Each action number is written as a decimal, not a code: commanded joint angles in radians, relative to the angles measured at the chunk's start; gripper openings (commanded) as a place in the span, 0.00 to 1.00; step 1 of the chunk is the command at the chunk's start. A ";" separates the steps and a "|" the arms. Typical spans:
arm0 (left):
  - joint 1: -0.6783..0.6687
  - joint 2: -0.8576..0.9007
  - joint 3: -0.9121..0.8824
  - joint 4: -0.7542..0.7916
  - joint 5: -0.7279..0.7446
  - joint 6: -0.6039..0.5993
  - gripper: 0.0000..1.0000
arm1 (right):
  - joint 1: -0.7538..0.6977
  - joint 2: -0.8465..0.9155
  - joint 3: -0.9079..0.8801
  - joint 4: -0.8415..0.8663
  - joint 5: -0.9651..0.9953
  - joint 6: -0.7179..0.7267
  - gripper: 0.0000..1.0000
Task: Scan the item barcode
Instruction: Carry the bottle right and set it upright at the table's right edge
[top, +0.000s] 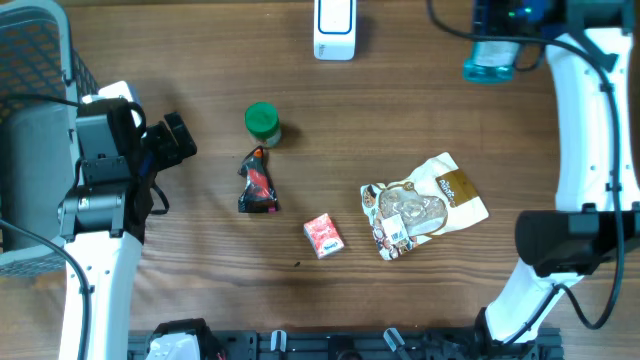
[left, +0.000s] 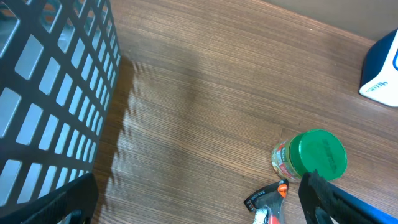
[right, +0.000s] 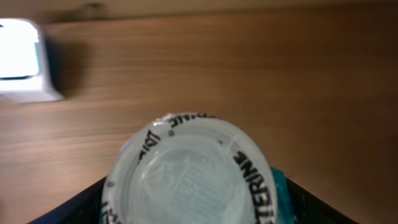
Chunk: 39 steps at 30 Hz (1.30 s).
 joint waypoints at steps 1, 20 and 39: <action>-0.003 0.003 0.006 0.003 0.005 -0.009 1.00 | -0.086 -0.003 0.014 -0.013 0.147 0.097 0.61; -0.003 0.003 0.006 0.003 0.006 -0.009 1.00 | -0.269 0.056 -0.021 0.031 0.277 0.404 0.56; -0.003 0.003 0.006 0.003 0.005 -0.009 1.00 | -0.405 0.056 -0.584 0.496 0.331 0.411 0.67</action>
